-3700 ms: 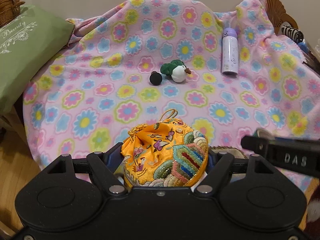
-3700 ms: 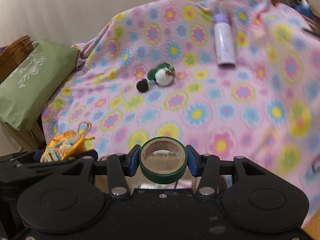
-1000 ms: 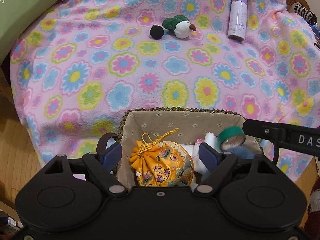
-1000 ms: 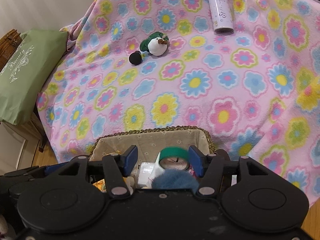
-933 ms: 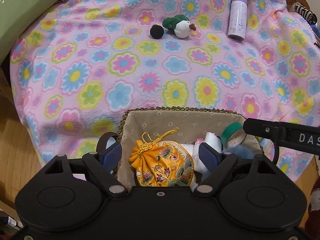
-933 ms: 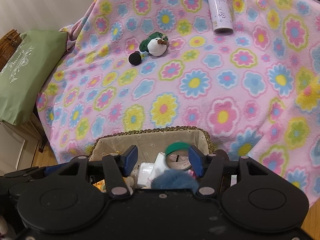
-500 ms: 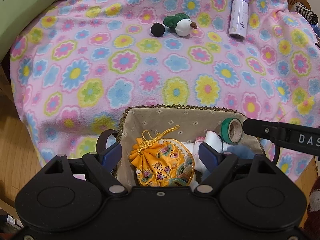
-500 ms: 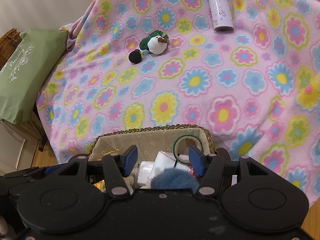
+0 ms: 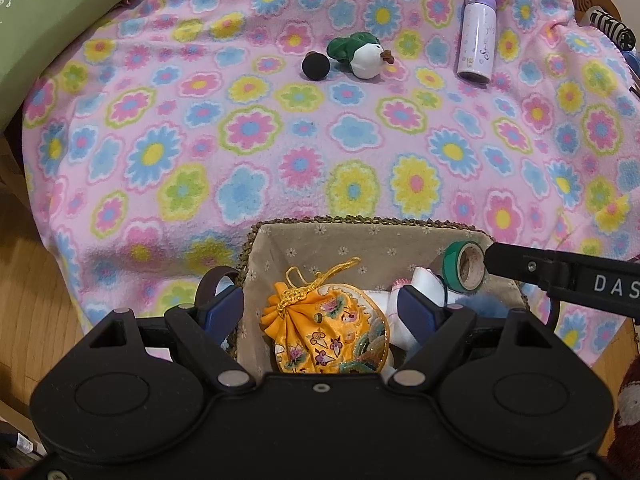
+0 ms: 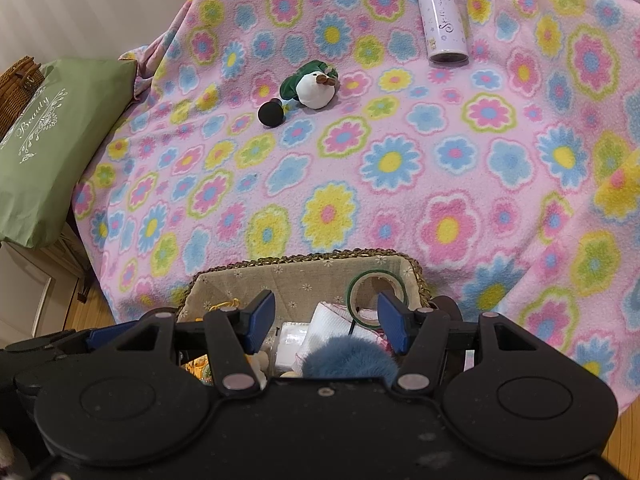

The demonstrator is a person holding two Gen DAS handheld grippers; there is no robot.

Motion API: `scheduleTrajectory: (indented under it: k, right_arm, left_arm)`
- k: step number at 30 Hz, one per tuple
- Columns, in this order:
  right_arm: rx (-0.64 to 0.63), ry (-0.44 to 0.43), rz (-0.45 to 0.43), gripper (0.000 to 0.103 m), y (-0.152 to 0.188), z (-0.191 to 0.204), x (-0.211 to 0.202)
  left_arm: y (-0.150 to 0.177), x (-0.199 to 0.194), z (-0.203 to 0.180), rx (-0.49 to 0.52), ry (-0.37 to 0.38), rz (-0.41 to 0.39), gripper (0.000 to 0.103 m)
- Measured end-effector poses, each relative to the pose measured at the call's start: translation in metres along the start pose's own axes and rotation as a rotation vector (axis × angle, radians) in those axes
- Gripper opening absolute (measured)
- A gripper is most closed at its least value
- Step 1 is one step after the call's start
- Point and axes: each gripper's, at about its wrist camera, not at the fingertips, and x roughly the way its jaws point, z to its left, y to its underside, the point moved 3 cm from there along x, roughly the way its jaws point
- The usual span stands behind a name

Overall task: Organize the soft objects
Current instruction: 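Lift both open tools out and move them toward the snowman plush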

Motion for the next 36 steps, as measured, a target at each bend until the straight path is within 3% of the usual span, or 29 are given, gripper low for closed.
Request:
scheduleTrajectory:
  k: [11,18,36]
  right_arm:
    - [0.0,0.003,0.009,0.057,0.001,-0.001,0.003]
    - [-0.012,0.016,0.009,0.058,-0.001,-0.002,0.006]
    - [-0.073,0.087,0.018,0.059,-0.03,-0.007,0.037]
  left_arm:
    - [0.001,0.001,-0.002,0.015,-0.015,-0.012,0.08]
    - [-0.003,-0.001,-0.003,0.031,-0.036,-0.061,0.08]
    - [-0.04,0.017,-0.01,0.102,-0.062,-0.138,0.08]
